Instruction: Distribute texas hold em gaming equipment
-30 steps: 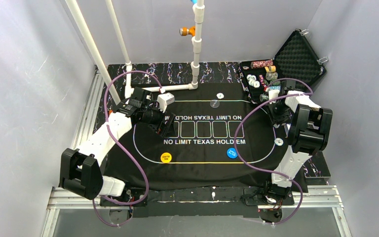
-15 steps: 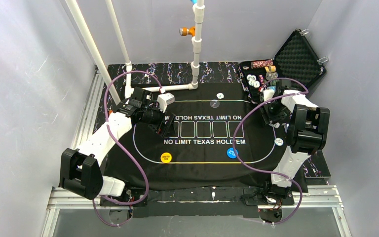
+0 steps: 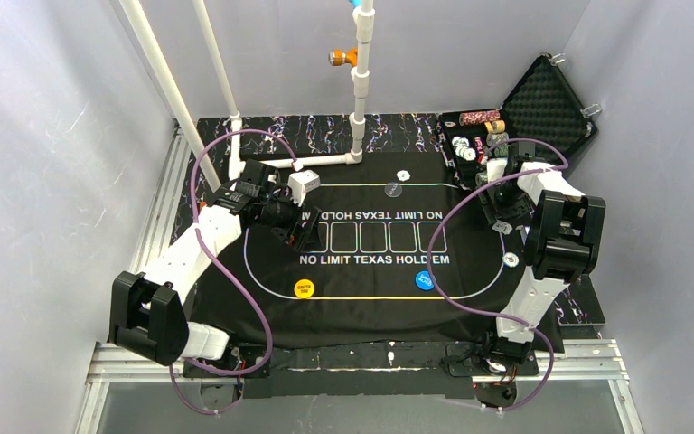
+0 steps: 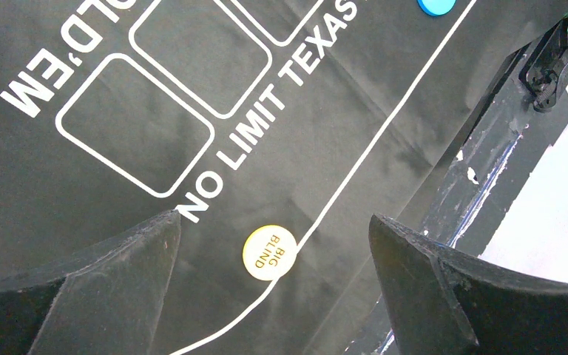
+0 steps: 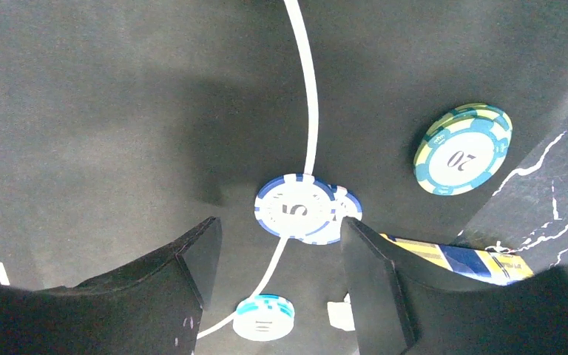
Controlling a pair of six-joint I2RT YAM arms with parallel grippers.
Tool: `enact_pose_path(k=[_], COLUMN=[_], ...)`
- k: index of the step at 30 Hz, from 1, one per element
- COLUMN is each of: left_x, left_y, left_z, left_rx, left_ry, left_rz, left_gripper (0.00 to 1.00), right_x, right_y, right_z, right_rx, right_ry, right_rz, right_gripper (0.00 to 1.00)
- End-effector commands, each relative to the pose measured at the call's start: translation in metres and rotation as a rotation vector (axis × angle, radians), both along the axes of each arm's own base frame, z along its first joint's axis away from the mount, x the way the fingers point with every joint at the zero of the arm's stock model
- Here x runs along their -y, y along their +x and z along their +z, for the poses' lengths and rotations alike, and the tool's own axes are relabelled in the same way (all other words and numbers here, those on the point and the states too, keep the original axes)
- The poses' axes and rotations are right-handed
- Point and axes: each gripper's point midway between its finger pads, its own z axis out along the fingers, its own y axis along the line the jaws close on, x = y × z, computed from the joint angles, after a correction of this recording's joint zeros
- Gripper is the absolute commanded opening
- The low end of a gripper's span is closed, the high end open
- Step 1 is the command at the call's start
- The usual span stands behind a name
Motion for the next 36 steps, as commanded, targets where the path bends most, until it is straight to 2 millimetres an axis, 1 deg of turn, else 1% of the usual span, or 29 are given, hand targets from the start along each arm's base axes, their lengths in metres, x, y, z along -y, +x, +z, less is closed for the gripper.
enact_pose_path(k=[1,6,12,15,20,25,31,36], left_x=[0.001,0.001,0.001,0.000,0.000,0.000,0.001,0.002], left_y=[-0.001,-0.001,-0.001,-0.001,-0.001,-0.001,0.000,-0.001], left_z=[0.011,0.011,0.011,0.011,0.011,0.011,0.012,0.012], left_rx=[0.004,0.006,0.004,0.005,0.006,0.005,0.004,0.000], left_ry=[-0.021,-0.020,-0.018,-0.017,-0.018,-0.019,-0.022,-0.028], left_rz=[-0.006,-0.005,-0.004,-0.002,-0.003,-0.003,-0.003,-0.005], left_gripper=[0.98,0.98,0.98,0.98,0.98,0.98,0.98,0.98], right_x=[0.008,0.009,0.011,0.013,0.014,0.010,-0.006,-0.026], right_y=[0.008,0.003,0.000,-0.001,-0.001,0.002,0.003,-0.002], right_z=[-0.004,-0.014,-0.024,-0.026,-0.022,-0.008,0.019,0.036], right_rx=[0.007,-0.011,-0.030,-0.034,-0.029,-0.007,0.035,0.047], right_ry=[-0.028,-0.031,-0.031,-0.030,-0.031,-0.012,0.048,0.080], right_rz=[-0.019,-0.022,-0.030,-0.033,-0.037,-0.031,0.000,0.048], right_gripper=[0.69,0.69,0.63,0.60,0.53,0.49,0.47,0.47])
